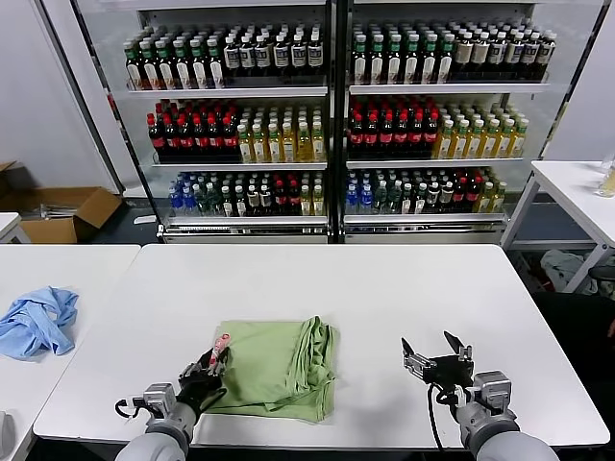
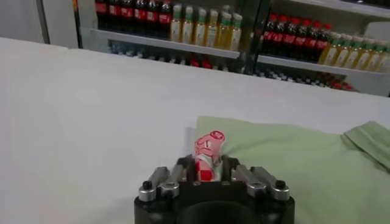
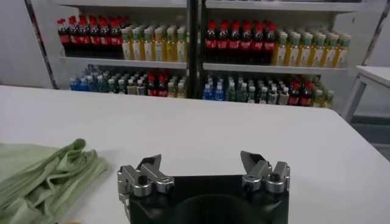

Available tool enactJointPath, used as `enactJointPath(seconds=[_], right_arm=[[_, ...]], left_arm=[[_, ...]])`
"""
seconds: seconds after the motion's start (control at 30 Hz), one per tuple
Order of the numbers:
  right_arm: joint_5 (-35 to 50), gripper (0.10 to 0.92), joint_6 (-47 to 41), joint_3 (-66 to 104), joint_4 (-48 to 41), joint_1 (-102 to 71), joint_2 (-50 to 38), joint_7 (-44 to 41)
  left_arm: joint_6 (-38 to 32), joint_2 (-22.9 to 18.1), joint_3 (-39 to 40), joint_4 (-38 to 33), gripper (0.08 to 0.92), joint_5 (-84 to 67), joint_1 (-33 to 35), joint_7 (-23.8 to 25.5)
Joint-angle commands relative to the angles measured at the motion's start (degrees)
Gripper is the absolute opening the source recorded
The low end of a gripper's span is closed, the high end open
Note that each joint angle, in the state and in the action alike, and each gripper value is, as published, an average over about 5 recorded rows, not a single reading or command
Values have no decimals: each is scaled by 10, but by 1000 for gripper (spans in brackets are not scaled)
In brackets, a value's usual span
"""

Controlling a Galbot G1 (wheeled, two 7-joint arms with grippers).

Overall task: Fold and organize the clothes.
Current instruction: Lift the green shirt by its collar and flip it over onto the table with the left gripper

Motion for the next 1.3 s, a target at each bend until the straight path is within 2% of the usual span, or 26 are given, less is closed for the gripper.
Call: enactJointPath(seconds=[0.03, 0.23, 0.33, 0.43, 0.57, 0.73, 0.87, 0.97, 1.03, 1.1, 1.23, 1.3], right_arm=[[0, 823, 0, 3, 3, -3, 0, 0], [-2, 823, 0, 5, 8, -8, 1, 0], [-3, 823, 0, 5, 10, -8, -1, 0], [-3, 823, 0, 4, 12, -5, -2, 0], [-2, 823, 0, 0, 11, 0, -2, -1], [1, 823, 0, -13, -2, 18, 1, -3], [4, 823, 0, -20, -10, 31, 1, -3], [6, 822, 1, -16, -13, 32, 2, -4], [6, 823, 1, -9, -13, 26, 3, -4], [5, 823, 1, 1, -10, 18, 5, -3], [5, 823, 1, 22, -4, 0, 7, -3], [5, 822, 1, 32, -2, -7, 6, -2]], left_arm=[[5, -3, 5, 1, 324, -5, 1, 5], [-10, 5, -14, -36, 154, -1, 4, 10], [-23, 26, -42, -77, 111, 14, 12, 14], [-13, 60, -103, -119, 108, -32, 25, 15], [40, 116, -252, -151, 108, -197, 52, 5], [68, 149, -404, -123, 108, -383, 76, -19], [69, 182, -452, -118, 108, -469, 86, -34], [69, 196, -416, -145, 108, -487, 74, -49], [69, 183, -344, -173, 108, -473, 58, -59], [69, 142, -241, -200, 108, -419, 40, -60], [68, 12, -13, -220, 108, -249, 17, -36], [67, -43, 69, -217, 108, -185, 17, -25]])
